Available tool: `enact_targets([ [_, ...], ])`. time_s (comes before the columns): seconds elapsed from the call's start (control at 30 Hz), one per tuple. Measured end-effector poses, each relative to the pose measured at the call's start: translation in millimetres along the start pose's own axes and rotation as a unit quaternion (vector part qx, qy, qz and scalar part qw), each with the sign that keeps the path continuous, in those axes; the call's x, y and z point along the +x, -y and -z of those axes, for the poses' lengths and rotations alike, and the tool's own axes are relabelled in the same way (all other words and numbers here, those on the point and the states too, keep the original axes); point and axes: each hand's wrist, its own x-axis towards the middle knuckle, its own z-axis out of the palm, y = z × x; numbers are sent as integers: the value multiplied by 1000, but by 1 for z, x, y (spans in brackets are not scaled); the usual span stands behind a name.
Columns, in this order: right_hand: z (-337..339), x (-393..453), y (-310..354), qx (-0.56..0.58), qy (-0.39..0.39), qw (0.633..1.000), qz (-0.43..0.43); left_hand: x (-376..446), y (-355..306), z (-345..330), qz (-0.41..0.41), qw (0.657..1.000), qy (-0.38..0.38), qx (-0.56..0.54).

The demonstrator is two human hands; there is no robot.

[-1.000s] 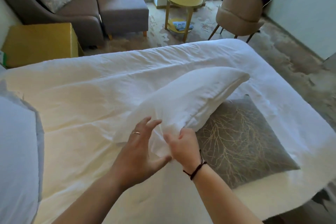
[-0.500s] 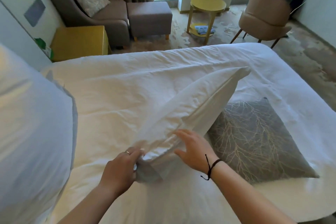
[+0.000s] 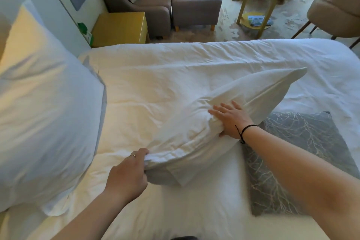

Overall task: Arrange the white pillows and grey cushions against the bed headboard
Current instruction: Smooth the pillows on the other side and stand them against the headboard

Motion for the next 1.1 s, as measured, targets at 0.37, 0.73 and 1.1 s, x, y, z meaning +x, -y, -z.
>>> enact_targets([
  [0.37, -18, 5, 10, 16, -59, 998, -10, 36, -56, -23, 40, 986, 65, 151],
  [0.73, 22, 12, 24, 68, -18, 997, 7, 54, 0, 17, -59, 985, 24, 159],
  [1.1, 186, 71, 148, 206, -89, 974, 10, 137, 121, 274, 8, 938, -334, 97],
])
